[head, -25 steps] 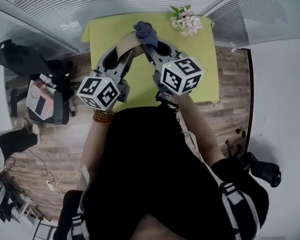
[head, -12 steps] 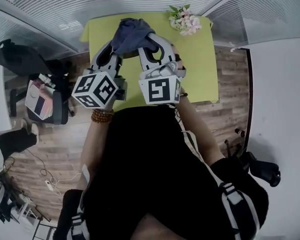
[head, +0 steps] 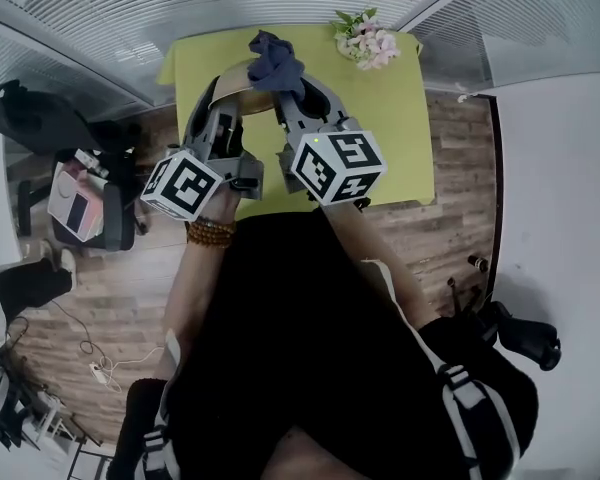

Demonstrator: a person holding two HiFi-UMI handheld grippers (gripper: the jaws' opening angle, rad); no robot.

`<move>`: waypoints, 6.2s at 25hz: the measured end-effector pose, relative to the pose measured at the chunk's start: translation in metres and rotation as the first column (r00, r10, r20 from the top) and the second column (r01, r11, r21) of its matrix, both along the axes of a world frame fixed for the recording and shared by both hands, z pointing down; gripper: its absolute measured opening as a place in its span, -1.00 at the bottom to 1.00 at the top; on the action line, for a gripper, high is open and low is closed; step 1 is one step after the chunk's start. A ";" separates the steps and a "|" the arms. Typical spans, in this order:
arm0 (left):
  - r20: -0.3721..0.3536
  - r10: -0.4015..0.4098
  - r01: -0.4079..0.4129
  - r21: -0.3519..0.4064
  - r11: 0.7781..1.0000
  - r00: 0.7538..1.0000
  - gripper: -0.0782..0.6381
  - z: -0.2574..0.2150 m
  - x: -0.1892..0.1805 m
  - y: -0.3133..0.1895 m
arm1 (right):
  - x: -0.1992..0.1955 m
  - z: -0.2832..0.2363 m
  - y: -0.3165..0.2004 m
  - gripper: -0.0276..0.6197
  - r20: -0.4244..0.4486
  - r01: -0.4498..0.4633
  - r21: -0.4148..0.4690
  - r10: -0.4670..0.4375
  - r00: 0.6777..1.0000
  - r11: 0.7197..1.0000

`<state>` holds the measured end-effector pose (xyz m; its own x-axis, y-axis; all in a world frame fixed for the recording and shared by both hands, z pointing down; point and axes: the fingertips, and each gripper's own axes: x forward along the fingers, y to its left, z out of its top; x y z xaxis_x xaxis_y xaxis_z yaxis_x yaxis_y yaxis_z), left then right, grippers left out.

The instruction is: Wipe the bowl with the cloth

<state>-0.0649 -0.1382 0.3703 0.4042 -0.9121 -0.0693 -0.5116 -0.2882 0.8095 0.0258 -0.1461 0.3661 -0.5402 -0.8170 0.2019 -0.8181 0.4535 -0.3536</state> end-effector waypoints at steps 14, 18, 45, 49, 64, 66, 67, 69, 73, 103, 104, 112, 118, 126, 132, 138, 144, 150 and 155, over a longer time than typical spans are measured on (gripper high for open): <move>0.504 0.149 -0.171 -0.002 0.985 0.851 -0.36 0.022 0.026 0.003 | 0.010 -0.009 -0.011 -0.80 -0.461 0.215 0.195 -0.104 0.881 0.957; 0.497 0.077 -0.075 -0.024 0.997 0.864 -0.41 0.021 0.017 -0.002 | -0.007 -0.026 -0.001 -0.77 -0.769 0.365 0.359 0.050 0.638 0.859; 0.522 0.379 -0.426 -0.033 0.904 0.764 -0.24 0.015 0.076 0.013 | 0.057 0.000 -0.002 -0.81 -0.459 0.193 0.199 -0.083 0.885 0.961; 0.740 0.316 -0.382 -0.087 0.920 0.594 -0.37 0.030 0.080 0.009 | 0.037 -0.012 0.011 -0.81 -0.619 0.302 0.292 -0.062 0.783 0.907; -0.214 0.286 -0.273 0.090 0.958 0.934 -0.66 -0.006 0.040 0.013 | 0.006 -0.020 0.029 -0.82 0.059 0.108 0.153 -0.118 0.991 0.982; -0.352 0.285 -0.268 0.096 0.959 0.891 -0.66 -0.002 0.040 0.017 | -0.003 -0.012 0.029 -0.82 0.204 0.171 0.037 -0.175 0.963 0.985; -0.362 0.305 -0.286 0.105 0.952 0.881 -0.66 0.000 0.042 0.018 | -0.006 -0.006 0.029 -0.81 0.239 0.197 -0.005 -0.190 0.952 0.980; -0.194 0.372 -0.357 0.107 0.928 0.908 -0.51 0.007 0.047 0.022 | -0.005 0.004 0.027 -0.81 0.189 0.206 -0.029 -0.197 0.962 0.978; 0.339 0.209 -0.230 0.022 0.973 0.917 -0.36 0.027 0.027 0.020 | 0.003 0.013 0.020 -0.81 -0.094 0.150 0.046 -0.145 0.985 0.988; -0.036 0.187 -0.171 -0.594 0.786 0.982 -0.73 0.224 -0.031 0.021 | 0.039 0.057 0.027 -0.82 0.202 0.286 -0.155 -0.253 0.946 0.945; -0.040 0.200 -0.181 -0.623 0.761 0.979 -0.73 0.239 -0.027 0.026 | 0.040 0.057 0.026 -0.82 0.196 0.276 -0.150 -0.245 0.949 0.949; -0.155 0.213 -0.249 -0.799 0.547 0.965 -0.73 0.341 0.002 0.066 | 0.051 0.073 0.026 -0.82 0.190 0.225 -0.200 -0.188 0.964 0.954; -0.137 0.281 -0.259 -0.847 0.464 0.950 -0.73 0.372 0.011 0.079 | 0.051 0.088 0.026 -0.82 0.181 0.219 -0.239 -0.178 0.967 0.946; -0.173 0.379 -0.331 -0.852 0.406 0.909 -0.52 0.381 0.023 0.089 | 0.056 0.092 0.019 -0.82 0.187 0.201 -0.257 -0.156 0.970 0.945; -0.285 0.432 -0.474 -0.767 0.432 0.855 -0.15 0.354 0.027 0.101 | 0.057 0.093 0.018 -0.82 0.189 0.203 -0.260 -0.156 0.970 0.944; 0.001 0.532 -0.378 -0.702 0.603 0.847 -0.17 0.289 -0.008 0.094 | 0.057 0.089 0.014 -0.82 0.130 0.220 -0.232 -0.194 0.972 0.948; 0.518 0.223 -0.008 -0.385 0.923 0.826 -0.66 0.176 -0.057 0.023 | 0.035 0.079 0.011 -0.82 0.000 0.259 -0.137 -0.261 0.965 0.956; 0.775 0.066 0.056 -0.130 0.990 0.628 -0.69 0.107 -0.042 -0.005 | 0.020 0.071 0.008 -0.82 -0.149 0.257 -0.033 -0.259 0.954 0.966; 0.771 0.103 -0.031 -0.108 0.994 0.628 -0.69 0.090 -0.014 -0.010 | 0.027 0.063 0.004 -0.83 -0.180 0.228 0.001 -0.224 0.958 0.974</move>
